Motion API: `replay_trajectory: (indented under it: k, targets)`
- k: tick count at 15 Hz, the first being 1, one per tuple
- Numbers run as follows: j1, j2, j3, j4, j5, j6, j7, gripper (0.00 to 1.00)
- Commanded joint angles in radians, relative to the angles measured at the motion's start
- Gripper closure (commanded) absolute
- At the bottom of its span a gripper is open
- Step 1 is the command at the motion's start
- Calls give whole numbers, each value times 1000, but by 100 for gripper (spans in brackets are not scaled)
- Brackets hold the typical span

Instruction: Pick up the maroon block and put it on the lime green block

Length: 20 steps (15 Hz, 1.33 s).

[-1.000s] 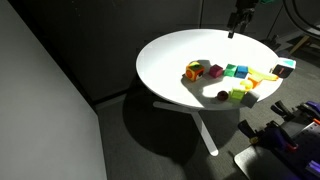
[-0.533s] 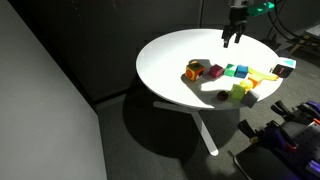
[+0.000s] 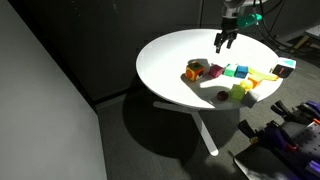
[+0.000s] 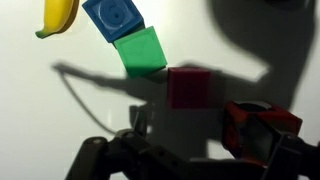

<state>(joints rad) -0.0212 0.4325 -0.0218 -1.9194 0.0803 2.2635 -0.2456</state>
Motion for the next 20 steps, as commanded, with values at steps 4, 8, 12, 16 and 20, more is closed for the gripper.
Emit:
replay_trajectory:
  k: [4, 8, 12, 16, 20]
  targets:
    - [-17, 42, 27, 16, -12, 56, 17, 0]
    - [-17, 45, 30, 14, -12, 58, 17, 0]
    - [-17, 45, 31, 13, -12, 58, 17, 0]
    - [-17, 45, 31, 13, -12, 58, 17, 0]
    - [-17, 56, 30, 21, -14, 64, 17, 0]
